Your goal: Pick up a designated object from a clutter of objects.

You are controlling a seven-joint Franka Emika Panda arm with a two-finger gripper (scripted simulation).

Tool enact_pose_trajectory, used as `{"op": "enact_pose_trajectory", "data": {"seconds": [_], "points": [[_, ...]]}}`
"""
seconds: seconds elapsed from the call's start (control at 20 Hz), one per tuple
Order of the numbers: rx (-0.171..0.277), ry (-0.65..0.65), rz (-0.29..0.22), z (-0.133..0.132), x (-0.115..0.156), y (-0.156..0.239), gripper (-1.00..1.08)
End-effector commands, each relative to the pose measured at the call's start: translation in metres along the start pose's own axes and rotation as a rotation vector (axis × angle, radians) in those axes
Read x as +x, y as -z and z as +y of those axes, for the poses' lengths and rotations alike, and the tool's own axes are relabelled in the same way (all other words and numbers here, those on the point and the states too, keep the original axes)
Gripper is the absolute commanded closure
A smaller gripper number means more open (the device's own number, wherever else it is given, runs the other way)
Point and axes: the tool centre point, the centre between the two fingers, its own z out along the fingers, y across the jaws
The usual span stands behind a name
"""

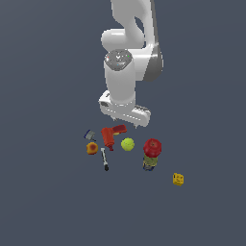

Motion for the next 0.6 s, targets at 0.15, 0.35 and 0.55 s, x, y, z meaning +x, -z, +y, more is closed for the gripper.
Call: {"op": "enact_pose_trajectory", "data": {"seconds": [0.15,0.35,0.55], "points": [[0.025,-0.210,-0.015,0.012,-0.011,-0.044,-1.00],[0.034,-0.364,-0.024,0.023,-0.021,-0.074,-1.00],[0.036,-0.495,-0.030,0.035,-0.031,-0.098,-1.00]]}}
